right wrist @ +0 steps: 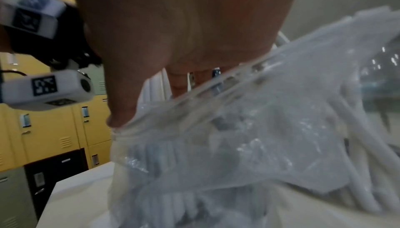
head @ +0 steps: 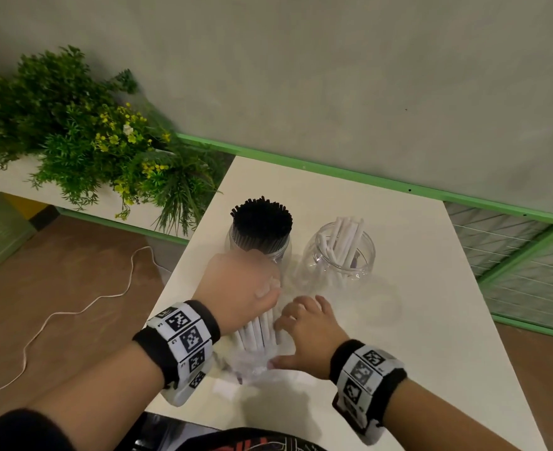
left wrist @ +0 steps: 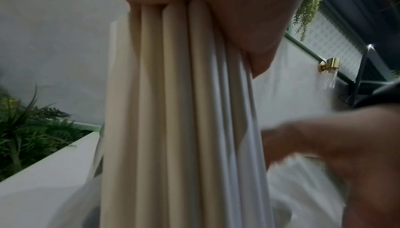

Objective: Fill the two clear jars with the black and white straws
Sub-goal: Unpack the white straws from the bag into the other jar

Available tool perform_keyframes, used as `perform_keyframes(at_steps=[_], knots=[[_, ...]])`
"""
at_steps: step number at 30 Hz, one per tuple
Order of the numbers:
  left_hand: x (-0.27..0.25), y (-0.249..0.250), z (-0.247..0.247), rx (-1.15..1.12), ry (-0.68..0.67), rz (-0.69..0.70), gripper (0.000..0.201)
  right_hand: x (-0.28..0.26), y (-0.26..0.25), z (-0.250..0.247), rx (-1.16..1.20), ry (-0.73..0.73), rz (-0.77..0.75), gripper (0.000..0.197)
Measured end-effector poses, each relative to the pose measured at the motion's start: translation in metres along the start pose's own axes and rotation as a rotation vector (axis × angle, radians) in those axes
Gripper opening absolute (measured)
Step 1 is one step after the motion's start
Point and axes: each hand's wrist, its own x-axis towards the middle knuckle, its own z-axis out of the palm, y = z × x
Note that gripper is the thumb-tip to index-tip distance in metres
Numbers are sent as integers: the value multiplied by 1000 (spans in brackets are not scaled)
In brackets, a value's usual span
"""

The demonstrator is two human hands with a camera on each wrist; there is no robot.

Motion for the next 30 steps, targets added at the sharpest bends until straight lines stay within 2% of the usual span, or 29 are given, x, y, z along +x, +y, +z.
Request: perform_keyframes(at_steps=[2, 5, 8, 11, 13, 15, 19, 21, 23, 25, 27, 30], knots=[[-4, -1, -5, 10, -50, -7, 41, 2, -3, 6, 38, -29, 58, 74], [-13, -4, -11, 64, -102, -35, 56, 7, -8, 16, 70, 24, 135, 85], [-19, -8, -11, 63, -111, -27, 58, 14, -10, 23, 150, 85, 234, 93], [-22, -12, -7, 16, -87, 4, 58, 22, -11, 24, 201, 5, 285, 101], [-23, -14, -3, 18, -60, 21, 57, 30, -13, 24, 188, -105, 279, 89], [-23, -15, -2, 12, -12, 45, 53, 38, -15, 25, 179, -144, 248, 75], [-15, -13, -5, -3, 91, 108, 45, 49, -9, 16, 197, -32, 259, 54], [-8, -11, -8, 9, 41, 54, 48, 51, -5, 11, 176, -17, 258, 51], [-2, -11, -9, 51, -70, -12, 57, 53, -3, 10, 118, -66, 254, 53], [1, -10, -10, 99, -134, -23, 65, 54, -3, 11, 69, -112, 260, 58], [1, -8, -10, 109, -151, -10, 64, 51, -2, 11, 79, -102, 263, 76], [-1, -9, -7, 110, -131, -1, 53, 38, 1, 5, 227, 64, 238, 96]])
